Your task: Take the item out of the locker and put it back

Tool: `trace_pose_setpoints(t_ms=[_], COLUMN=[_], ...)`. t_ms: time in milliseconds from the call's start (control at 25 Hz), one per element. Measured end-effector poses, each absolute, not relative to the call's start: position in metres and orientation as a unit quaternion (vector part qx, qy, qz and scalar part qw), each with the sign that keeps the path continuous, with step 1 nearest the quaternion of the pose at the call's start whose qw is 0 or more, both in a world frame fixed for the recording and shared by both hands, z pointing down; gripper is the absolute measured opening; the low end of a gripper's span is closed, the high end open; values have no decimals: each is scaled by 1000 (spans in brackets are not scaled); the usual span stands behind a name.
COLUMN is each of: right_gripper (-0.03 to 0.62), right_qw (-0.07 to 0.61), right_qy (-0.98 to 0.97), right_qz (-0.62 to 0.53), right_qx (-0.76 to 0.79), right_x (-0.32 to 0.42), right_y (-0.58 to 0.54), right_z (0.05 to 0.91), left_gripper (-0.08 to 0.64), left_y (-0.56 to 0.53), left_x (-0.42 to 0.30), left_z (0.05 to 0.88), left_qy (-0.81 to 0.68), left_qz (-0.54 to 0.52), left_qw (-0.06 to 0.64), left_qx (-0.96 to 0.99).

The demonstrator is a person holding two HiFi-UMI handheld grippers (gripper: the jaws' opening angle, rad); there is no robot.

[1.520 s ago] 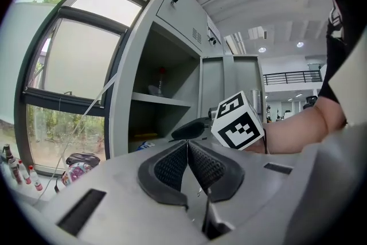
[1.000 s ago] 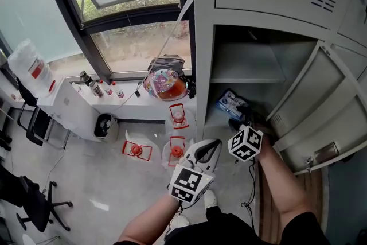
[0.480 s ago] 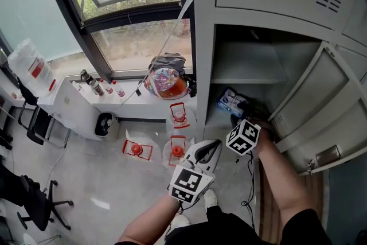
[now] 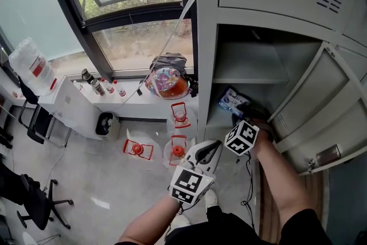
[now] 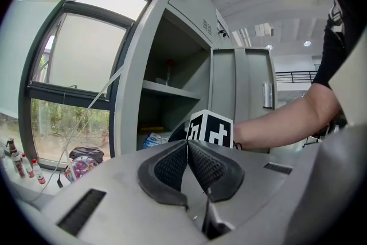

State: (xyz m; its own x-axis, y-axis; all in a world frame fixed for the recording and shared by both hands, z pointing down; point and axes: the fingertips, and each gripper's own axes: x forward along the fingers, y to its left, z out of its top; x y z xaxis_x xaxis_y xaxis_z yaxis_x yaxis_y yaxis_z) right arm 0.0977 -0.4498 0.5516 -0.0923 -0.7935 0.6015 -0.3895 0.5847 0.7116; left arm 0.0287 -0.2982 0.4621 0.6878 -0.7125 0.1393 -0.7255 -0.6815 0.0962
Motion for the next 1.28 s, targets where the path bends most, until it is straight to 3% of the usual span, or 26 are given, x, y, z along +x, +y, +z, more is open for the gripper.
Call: trace_pose_setpoints(t_ms=[800,1280], right_gripper=[160,160], right_qw=[503,388], right_qy=[-719,-755], right_qz=[-182,-139], right_qx=[444,510], right_x=[94,81], right_y=[-416,-323], right_z=[543,488], left_gripper=[17,17], left_y=[-268,-208], left_x=[0,-21], left_z=[454,450], left_qy=[-396,-377], left_qz=[49,45], left_qw=[61,59], left_qx=[915,923])
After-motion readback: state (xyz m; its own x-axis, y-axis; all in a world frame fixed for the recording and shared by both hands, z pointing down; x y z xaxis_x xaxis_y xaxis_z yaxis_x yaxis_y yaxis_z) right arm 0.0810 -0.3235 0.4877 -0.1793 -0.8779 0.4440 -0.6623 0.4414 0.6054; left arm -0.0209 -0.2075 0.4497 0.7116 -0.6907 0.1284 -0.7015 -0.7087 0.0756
